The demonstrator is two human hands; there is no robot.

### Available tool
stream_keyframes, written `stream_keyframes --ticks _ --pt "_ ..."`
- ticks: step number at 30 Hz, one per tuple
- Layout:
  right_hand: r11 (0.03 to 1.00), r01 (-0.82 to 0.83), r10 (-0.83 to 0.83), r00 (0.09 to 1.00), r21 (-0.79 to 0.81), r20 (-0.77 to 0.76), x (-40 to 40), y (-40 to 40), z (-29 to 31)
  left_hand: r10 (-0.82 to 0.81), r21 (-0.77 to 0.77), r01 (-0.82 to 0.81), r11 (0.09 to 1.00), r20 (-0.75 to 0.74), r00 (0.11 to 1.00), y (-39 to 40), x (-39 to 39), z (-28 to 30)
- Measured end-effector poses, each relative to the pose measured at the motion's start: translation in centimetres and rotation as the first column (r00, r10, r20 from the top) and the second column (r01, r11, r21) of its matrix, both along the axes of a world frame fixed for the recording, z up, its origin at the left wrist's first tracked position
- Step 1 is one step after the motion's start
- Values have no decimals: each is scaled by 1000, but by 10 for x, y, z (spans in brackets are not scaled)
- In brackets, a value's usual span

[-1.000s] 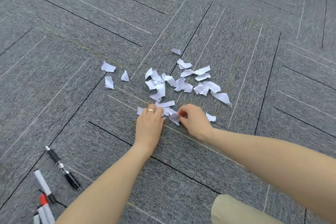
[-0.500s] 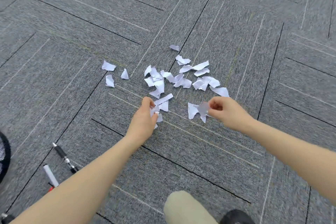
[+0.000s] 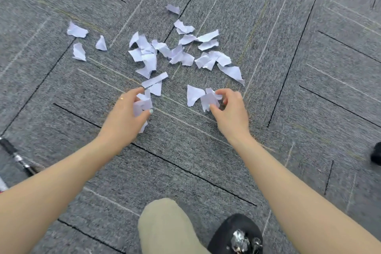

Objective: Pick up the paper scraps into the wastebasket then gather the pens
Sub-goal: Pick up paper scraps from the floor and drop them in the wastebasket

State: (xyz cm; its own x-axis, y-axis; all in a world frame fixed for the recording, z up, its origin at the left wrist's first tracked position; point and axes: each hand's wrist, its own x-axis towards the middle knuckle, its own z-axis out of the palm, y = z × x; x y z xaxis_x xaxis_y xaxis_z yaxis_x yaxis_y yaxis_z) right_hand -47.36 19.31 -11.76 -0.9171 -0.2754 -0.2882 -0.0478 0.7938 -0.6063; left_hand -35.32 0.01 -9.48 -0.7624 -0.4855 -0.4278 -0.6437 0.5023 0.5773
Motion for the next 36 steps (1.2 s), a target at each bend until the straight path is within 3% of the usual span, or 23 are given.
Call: stream_keyframes --ticks 3,7,12,16,20,26,29,32,34,36 --pt "1000 6 -6 998 7 -59 3 0 -5 16 -177 -8 984 41 999 -2 3 -2" --pt "998 -17 21 997 57 -80 7 0 -7 48 -209 -8 978 187 981 -2 3 -3" --pt "987 -56 76 988 148 -134 17 -5 -12 -46 -305 150 940 322 946 4 -3 -9" --pt "979 -77 127 954 189 -271 15 -5 -22 -191 -513 334 791 312 931 1 7 -24" --pt "964 -206 258 884 171 -391 6 -3 -30 -371 -630 497 597 332 867 -2 10 -35" --pt "934 -338 355 825 119 -441 -7 -1 -32 -560 -571 601 559 275 782 -7 7 -36" --pt "925 -374 366 842 59 -396 -14 1 -28 -573 -560 591 581 235 785 -7 -3 -29" --pt "967 -240 221 958 -89 -186 -18 0 -12 -543 -529 584 616 253 801 -6 -19 -28" --pt "973 -133 135 991 -191 1 -22 1 0 -478 -476 520 710 217 851 -4 -27 -25" --pt "963 -141 172 977 -231 123 -23 1 11 -365 -335 376 864 96 926 -2 -32 -21"
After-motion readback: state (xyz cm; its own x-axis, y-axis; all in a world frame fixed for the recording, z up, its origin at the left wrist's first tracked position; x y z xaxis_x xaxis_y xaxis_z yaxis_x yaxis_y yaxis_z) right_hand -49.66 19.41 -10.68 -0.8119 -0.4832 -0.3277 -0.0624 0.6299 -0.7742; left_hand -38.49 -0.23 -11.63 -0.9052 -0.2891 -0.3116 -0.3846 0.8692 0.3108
